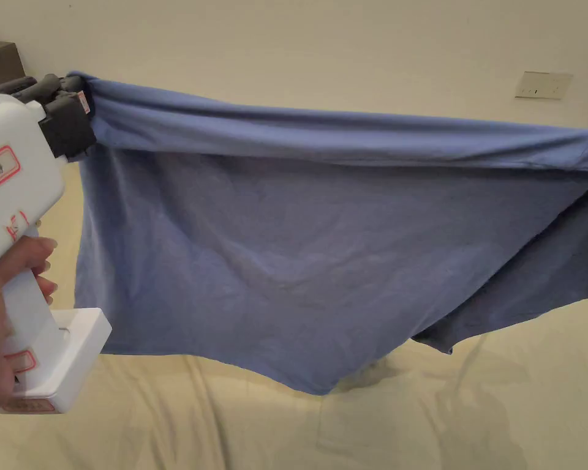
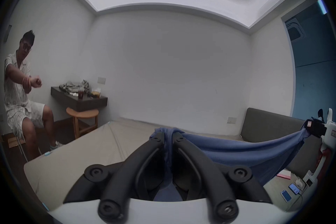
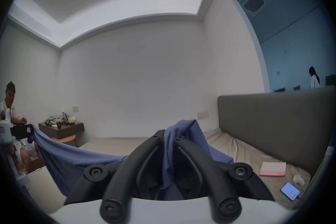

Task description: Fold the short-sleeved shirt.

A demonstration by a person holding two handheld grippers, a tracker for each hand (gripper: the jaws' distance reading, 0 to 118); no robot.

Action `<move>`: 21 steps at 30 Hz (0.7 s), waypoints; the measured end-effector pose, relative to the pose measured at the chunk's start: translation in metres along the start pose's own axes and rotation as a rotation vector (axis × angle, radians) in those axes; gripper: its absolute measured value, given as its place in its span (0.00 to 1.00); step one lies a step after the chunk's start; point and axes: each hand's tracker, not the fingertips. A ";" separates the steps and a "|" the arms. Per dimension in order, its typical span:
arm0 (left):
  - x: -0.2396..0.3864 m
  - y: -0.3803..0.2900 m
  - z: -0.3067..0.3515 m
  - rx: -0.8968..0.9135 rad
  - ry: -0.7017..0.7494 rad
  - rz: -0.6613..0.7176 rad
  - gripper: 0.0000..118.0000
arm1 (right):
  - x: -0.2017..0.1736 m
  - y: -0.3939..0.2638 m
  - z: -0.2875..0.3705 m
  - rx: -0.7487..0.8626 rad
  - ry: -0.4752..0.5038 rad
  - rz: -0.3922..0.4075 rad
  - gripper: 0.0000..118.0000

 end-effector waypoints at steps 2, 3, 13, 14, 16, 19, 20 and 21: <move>0.001 0.010 -0.003 0.014 0.001 -0.016 0.04 | -0.002 -0.003 -0.001 0.026 -0.005 0.035 0.05; 0.001 0.015 -0.003 0.025 0.000 -0.018 0.04 | 0.001 0.029 -0.001 0.034 -0.005 0.041 0.05; 0.010 0.058 -0.013 0.065 -0.027 -0.103 0.04 | -0.003 0.087 -0.017 0.160 -0.035 0.172 0.05; 0.013 0.062 -0.023 0.064 -0.030 -0.117 0.04 | -0.003 0.094 -0.024 0.173 -0.041 0.203 0.05; 0.017 0.072 -0.036 0.057 -0.036 -0.135 0.04 | -0.004 0.106 -0.038 0.187 -0.052 0.256 0.05; 0.032 0.086 -0.053 0.039 -0.055 -0.152 0.04 | -0.004 0.122 -0.065 0.188 -0.065 0.287 0.05; 0.035 0.090 -0.062 0.032 -0.059 -0.161 0.04 | -0.003 0.127 -0.076 0.186 -0.070 0.298 0.05; 0.038 0.092 -0.072 0.023 -0.063 -0.170 0.04 | -0.003 0.130 -0.087 0.184 -0.081 0.318 0.05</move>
